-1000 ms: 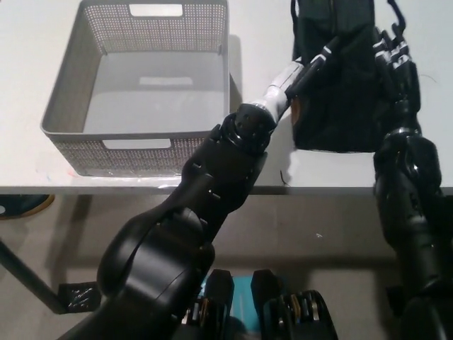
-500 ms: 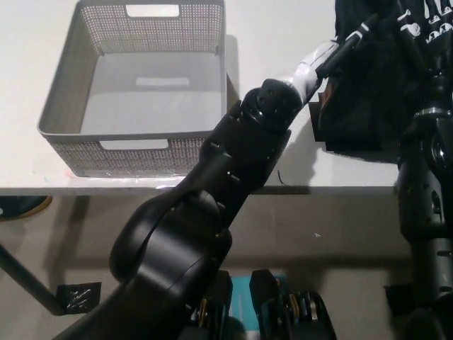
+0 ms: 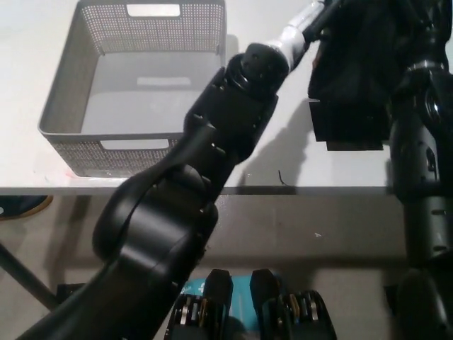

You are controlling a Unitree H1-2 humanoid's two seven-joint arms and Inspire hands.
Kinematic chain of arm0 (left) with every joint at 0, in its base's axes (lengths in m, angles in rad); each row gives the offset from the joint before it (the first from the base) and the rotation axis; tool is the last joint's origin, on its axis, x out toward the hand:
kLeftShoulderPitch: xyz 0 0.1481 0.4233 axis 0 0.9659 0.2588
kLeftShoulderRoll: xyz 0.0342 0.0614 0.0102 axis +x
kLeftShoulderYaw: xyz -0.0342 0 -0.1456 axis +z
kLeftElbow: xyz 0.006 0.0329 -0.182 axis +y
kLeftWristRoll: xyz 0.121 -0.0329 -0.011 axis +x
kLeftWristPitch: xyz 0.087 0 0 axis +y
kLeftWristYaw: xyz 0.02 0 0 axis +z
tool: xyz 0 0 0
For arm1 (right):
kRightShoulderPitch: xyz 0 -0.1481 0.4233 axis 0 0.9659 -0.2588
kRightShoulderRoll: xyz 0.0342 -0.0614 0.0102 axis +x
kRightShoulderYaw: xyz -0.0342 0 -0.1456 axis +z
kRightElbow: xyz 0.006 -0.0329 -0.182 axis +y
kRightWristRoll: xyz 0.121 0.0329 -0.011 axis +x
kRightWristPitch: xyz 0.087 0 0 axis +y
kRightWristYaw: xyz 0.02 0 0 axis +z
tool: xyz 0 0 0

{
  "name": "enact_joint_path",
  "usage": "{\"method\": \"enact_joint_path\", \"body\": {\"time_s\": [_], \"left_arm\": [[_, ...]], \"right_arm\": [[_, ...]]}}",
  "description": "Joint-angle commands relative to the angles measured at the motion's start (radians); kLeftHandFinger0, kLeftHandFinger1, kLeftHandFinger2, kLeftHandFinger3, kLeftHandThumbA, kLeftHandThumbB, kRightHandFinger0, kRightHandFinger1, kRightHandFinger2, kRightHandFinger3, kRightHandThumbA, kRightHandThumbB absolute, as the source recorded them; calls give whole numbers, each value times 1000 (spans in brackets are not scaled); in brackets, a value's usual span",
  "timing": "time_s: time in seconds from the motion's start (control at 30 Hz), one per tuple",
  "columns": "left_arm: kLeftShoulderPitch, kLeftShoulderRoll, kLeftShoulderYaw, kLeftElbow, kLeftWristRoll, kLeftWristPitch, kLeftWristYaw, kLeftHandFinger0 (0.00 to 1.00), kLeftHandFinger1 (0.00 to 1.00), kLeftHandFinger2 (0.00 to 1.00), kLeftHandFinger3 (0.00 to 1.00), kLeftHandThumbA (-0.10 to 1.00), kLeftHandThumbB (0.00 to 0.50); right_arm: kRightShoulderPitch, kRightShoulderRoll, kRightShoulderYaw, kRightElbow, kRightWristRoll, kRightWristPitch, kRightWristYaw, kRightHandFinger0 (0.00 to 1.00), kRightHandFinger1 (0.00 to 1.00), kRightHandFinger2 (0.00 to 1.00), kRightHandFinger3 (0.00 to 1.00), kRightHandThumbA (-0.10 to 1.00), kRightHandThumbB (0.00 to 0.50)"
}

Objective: Use both hands to pick up a lunch bag on the right hand side and place it into a container on the left hand side

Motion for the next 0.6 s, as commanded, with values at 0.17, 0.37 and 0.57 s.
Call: {"method": "enact_joint_path", "body": {"time_s": [0.17, 0.37, 0.57], "left_arm": [[-164, -12, 30, -88, -42, -41, -64, 1000, 1000, 1000, 1000, 1000, 198], [-206, 24, 12, -115, -17, -12, -52, 1000, 1000, 1000, 1000, 1000, 258], [-229, 56, 23, -164, -33, 21, -64, 1000, 1000, 1000, 1000, 1000, 224]], "right_arm": [[-173, 38, 25, 10, -3, 34, -6, 1000, 1000, 1000, 1000, 1000, 224], [-245, 34, 28, 46, 0, 19, 2, 1000, 1000, 1000, 1000, 1000, 210], [-299, 43, 40, 33, -13, 46, -18, 1000, 1000, 1000, 1000, 1000, 223]]}}
